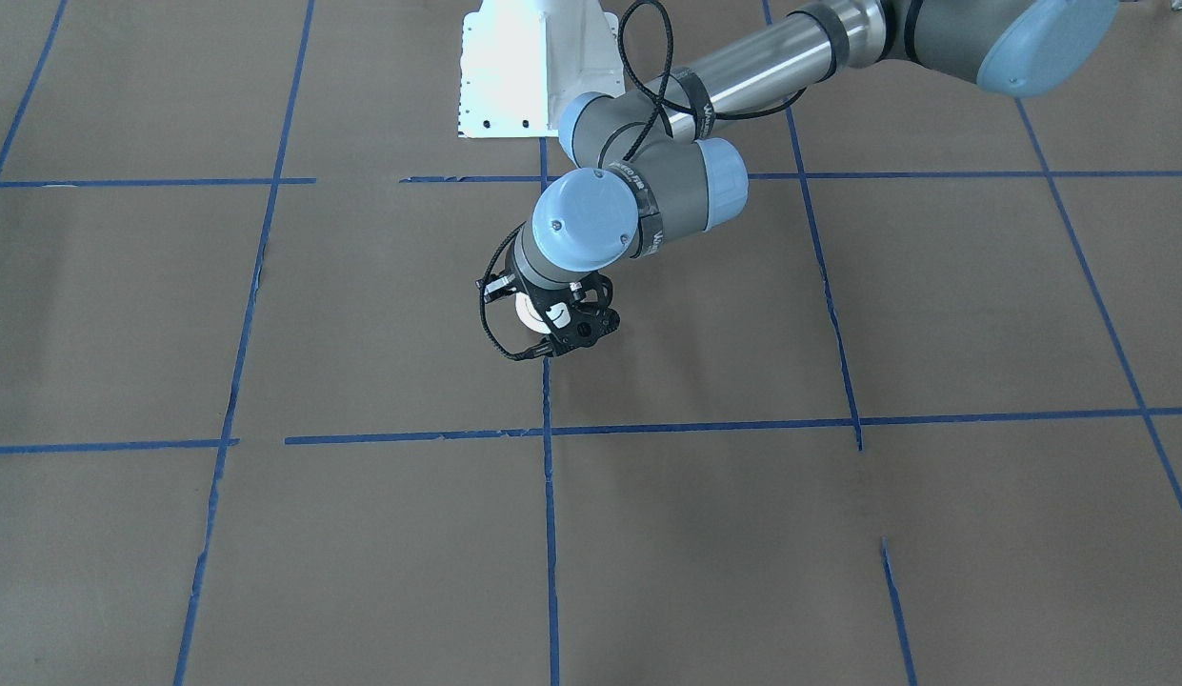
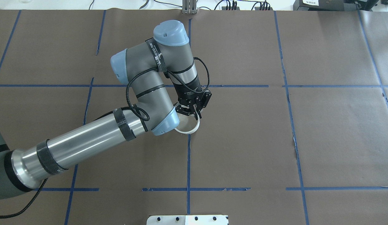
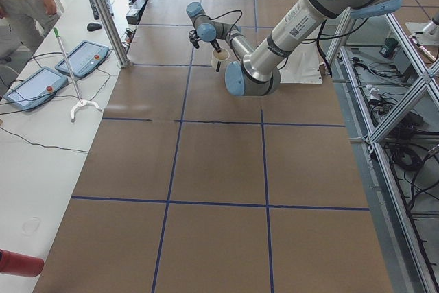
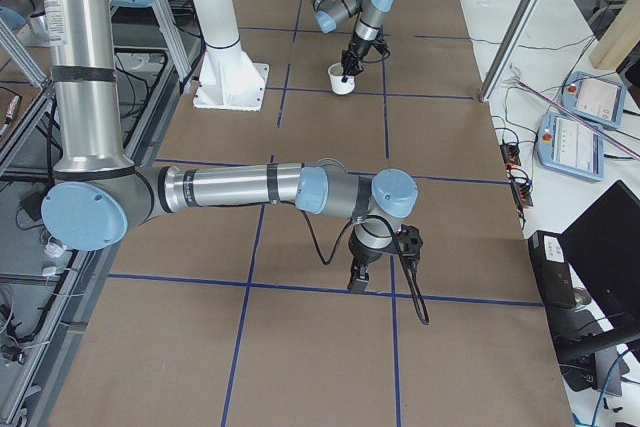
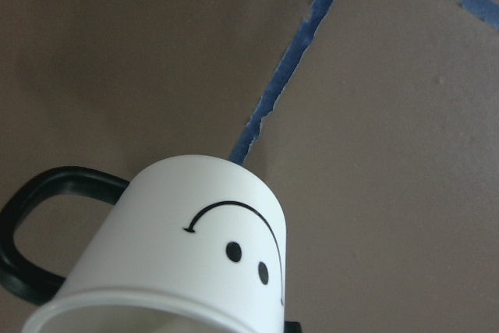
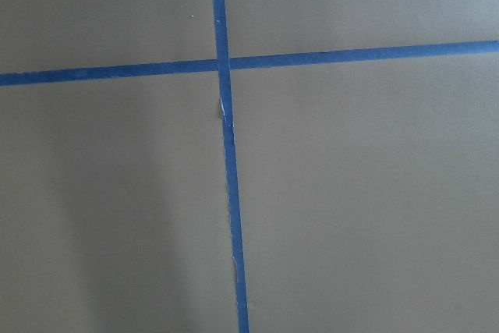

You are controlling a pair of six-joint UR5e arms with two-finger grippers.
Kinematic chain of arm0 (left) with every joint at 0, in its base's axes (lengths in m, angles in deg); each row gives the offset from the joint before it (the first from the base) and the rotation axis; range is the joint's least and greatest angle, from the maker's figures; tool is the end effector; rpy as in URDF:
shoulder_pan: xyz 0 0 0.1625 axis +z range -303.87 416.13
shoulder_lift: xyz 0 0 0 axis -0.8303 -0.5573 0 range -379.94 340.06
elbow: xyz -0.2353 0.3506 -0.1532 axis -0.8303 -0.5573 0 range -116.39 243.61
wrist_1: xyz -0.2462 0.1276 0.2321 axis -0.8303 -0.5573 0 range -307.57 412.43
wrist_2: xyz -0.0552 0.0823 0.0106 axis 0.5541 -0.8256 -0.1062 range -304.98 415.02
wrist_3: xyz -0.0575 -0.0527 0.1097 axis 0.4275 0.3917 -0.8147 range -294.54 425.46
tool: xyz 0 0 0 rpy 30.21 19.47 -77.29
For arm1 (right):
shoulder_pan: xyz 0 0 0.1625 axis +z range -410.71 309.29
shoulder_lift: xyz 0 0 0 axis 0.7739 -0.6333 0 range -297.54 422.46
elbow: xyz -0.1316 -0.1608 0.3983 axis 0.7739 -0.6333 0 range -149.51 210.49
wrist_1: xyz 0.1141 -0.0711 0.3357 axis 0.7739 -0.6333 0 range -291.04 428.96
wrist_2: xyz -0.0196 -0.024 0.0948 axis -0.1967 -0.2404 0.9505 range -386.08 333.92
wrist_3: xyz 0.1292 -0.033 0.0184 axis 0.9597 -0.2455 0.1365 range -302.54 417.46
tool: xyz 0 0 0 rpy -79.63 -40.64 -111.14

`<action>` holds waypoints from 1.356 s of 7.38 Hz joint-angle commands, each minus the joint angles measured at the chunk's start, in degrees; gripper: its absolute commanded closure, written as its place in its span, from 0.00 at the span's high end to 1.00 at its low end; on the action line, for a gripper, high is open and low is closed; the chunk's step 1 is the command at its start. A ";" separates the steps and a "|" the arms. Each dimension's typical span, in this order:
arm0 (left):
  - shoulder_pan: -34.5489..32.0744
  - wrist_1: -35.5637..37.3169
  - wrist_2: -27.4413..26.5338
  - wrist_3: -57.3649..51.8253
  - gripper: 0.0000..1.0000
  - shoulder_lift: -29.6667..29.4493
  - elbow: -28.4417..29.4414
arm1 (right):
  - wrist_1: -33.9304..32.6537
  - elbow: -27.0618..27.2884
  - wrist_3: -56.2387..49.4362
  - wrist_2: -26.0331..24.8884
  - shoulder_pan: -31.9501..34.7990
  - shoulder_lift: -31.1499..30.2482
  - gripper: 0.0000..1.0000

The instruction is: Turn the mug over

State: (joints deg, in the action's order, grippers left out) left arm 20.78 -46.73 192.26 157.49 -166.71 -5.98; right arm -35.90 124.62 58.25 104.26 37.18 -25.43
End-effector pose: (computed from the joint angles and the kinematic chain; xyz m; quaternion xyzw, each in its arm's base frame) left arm 0.6175 -0.4803 0.2023 -0.2524 0.4455 -0.1239 0.8500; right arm 0.0301 -0.4354 0.6912 -0.0791 -0.3419 0.0151 0.9363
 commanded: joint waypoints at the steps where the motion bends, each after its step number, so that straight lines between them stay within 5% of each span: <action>1: -0.68 0.11 -0.31 -0.01 1.00 0.51 -2.29 | 0.00 0.00 0.00 0.00 0.00 0.00 1.00; 3: -5.93 0.19 -0.31 -1.83 1.00 5.85 -11.75 | 0.00 0.00 0.00 0.00 0.00 0.00 1.00; 6: -17.85 4.67 -0.31 -33.01 1.00 26.47 -28.47 | 0.00 0.00 0.00 0.00 0.00 0.00 1.00; 9: -32.79 4.68 -1.96 -76.40 1.00 46.15 -27.81 | 0.00 0.00 0.00 0.00 0.00 -0.09 1.00; 10: -39.47 4.85 -7.81 -89.87 1.00 51.53 -26.67 | 0.00 0.00 0.00 0.00 0.00 0.00 1.00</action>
State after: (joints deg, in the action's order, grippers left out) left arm -10.79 -42.02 189.44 85.64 -122.69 -33.82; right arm -35.90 124.62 58.25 104.26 37.19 -25.47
